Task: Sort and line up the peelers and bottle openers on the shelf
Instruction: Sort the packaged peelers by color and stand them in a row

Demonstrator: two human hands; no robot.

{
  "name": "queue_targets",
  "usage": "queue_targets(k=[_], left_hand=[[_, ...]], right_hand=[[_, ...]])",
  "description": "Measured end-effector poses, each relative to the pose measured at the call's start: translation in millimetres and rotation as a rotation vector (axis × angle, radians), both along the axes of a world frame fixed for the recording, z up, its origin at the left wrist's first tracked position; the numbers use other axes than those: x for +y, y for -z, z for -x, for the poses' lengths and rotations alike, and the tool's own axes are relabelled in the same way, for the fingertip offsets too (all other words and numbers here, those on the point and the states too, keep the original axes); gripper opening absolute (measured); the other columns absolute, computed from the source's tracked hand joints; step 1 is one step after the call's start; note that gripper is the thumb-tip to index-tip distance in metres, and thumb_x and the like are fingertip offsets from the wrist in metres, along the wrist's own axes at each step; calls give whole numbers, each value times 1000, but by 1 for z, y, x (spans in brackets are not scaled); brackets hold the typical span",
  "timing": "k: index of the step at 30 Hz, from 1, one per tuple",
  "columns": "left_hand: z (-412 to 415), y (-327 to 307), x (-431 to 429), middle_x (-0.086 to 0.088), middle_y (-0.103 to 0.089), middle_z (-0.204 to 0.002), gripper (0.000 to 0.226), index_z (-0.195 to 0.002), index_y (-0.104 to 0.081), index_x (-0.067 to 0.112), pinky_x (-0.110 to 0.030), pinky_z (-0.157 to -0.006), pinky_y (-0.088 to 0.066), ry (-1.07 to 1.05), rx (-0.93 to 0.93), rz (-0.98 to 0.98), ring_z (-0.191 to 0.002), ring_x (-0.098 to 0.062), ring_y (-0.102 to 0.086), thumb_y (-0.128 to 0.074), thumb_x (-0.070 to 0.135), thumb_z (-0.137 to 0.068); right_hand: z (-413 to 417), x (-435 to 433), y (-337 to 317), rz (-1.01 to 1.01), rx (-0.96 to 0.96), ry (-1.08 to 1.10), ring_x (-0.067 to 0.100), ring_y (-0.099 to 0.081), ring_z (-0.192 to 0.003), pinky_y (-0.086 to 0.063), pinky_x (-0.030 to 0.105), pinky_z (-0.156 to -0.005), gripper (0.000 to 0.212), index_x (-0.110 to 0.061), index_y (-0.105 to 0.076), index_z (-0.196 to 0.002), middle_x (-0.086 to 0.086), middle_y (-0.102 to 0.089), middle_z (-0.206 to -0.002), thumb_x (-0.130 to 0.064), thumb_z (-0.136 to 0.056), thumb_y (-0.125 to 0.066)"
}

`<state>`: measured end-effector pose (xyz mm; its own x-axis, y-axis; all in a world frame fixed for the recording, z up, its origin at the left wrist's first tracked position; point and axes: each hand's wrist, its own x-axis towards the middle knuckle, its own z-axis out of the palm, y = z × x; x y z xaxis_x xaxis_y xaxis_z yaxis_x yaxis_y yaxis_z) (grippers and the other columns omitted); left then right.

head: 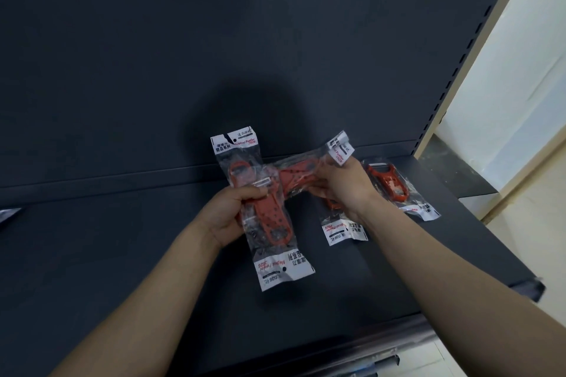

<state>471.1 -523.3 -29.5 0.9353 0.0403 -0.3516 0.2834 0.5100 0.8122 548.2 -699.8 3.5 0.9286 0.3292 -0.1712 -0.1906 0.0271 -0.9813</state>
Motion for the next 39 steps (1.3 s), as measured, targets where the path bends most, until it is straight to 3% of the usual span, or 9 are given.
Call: queue_targets(k=[4,9,12,16,20,25,29,35,39], left_hand=[[0,-1,3,-11,-72,-74,16,-90,-65,2,-30,-57,-57,-85,17,-167,-64,-21,-70,-56,-9,-81],[4,-5,10,-12,-70,-79,21,-92,-67,1,-30,-64,-58,-17,11,-393,-67,-22,-69,-57,-13,-79],[6,-11,9,-13,-71,-81,22,-91,-67,1,-29,-65,-58,56,-3,-461,-70,-23,-68,-57,-13,-79],[7,-17,8,-12,-70,-78,22,-91,-67,0,-28,-62,-58,57,-26,-434,-66,-21,-68,-55,-14,-79],[5,-15,7,-10,-70,-69,20,-88,-66,0,-29,-56,-57,-22,-13,-304,-60,-20,-68,-53,-14,-81],[2,-9,5,-9,-71,-72,20,-92,-65,3,-30,-58,-58,-34,26,-290,-63,-20,-69,-54,-11,-83],[4,-5,3,-9,-70,-73,19,-92,-65,4,-31,-62,-58,-6,44,-302,-64,-20,-68,-56,-10,-82],[3,-4,4,-10,-71,-74,18,-91,-66,4,-29,-59,-58,-12,70,-303,-64,-20,-69,-58,-10,-81],[4,-1,8,-10,-72,-73,18,-91,-66,3,-29,-59,-58,-25,85,-290,-63,-20,-69,-59,-9,-80]], right_hand=[[0,-3,0,206,-10,63,19,-60,-64,-53,27,-58,18,-9,-54,-81,11,-61,-77,4,-79,-65],[-3,-10,-11,542,-382,97,18,-61,-97,-50,31,-84,56,-13,-50,-124,1,-61,-109,-3,-74,-72],[1,-2,-19,815,-522,-148,16,-62,-104,-44,36,-98,41,-21,-64,-117,-2,-67,-113,-22,-77,-72],[8,4,-15,825,-456,-385,6,-62,-66,-50,15,-62,21,-17,-72,-96,0,-72,-85,-13,-76,-74],[8,-1,-3,854,-404,-332,9,-58,-61,-49,25,-65,9,-10,-71,-82,-2,-65,-68,-14,-75,-75],[-5,-8,14,949,-353,-80,21,-60,-68,-42,24,-57,17,3,-65,-71,12,-64,-71,-12,-80,-64],[-8,2,24,960,-351,13,24,-58,-64,-39,23,-57,27,-6,-51,-55,10,-57,-65,-8,-79,-62],[-12,24,31,1019,-406,8,34,-65,-88,-53,35,-72,18,0,-62,-84,19,-66,-93,-18,-86,-61],[-13,25,37,1118,-438,28,32,-65,-88,-46,29,-63,14,-1,-62,-89,15,-66,-95,-14,-89,-56]])
